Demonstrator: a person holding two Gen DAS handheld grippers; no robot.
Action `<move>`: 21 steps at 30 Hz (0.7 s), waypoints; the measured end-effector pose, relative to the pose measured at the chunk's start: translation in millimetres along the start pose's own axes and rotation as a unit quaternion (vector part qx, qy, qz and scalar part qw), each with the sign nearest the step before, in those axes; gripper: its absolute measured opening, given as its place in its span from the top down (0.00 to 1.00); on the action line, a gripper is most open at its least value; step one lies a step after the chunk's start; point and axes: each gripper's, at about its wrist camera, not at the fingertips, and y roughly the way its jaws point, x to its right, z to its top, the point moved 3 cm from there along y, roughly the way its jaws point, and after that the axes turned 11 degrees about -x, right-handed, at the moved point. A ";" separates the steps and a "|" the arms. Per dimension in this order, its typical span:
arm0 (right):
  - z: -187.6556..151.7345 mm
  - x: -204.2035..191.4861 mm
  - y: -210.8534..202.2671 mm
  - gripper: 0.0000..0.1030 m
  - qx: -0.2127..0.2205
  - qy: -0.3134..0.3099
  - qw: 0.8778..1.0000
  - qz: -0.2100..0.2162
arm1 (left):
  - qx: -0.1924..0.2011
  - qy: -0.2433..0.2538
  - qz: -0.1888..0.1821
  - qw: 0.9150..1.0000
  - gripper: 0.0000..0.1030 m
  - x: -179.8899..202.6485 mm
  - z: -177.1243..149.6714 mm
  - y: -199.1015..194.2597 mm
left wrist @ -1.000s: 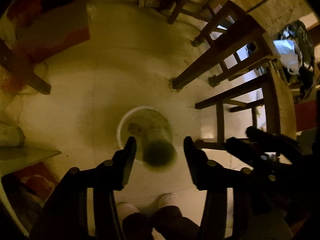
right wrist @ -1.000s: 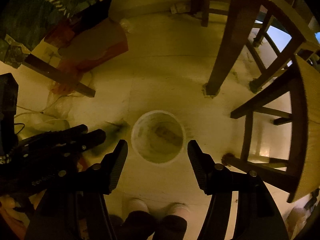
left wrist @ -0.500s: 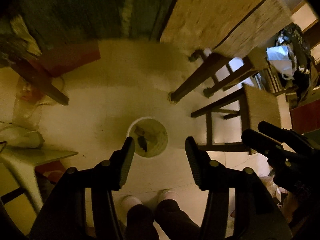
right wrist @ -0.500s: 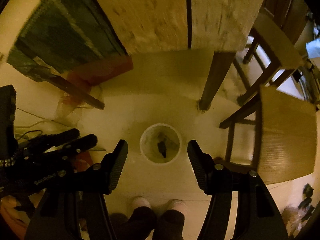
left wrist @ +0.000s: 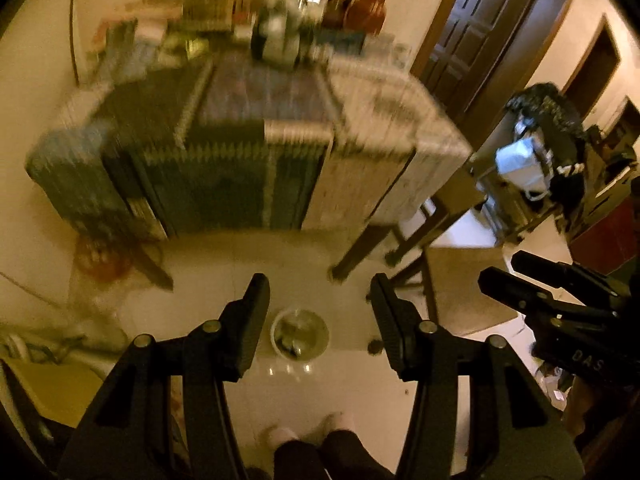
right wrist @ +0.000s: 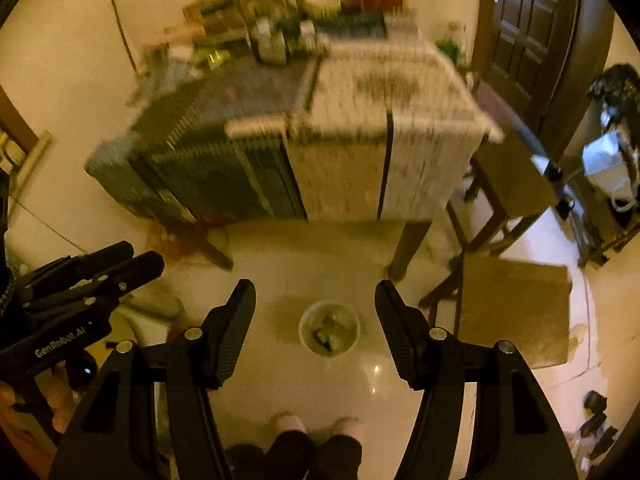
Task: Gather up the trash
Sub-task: 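Raise both tools back toward the table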
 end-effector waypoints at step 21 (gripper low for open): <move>27.1 -80.9 -215.6 0.29 0.266 -0.034 0.963 -0.031 | 0.258 0.073 -0.001 0.963 0.24 16.9 16.6 -267.4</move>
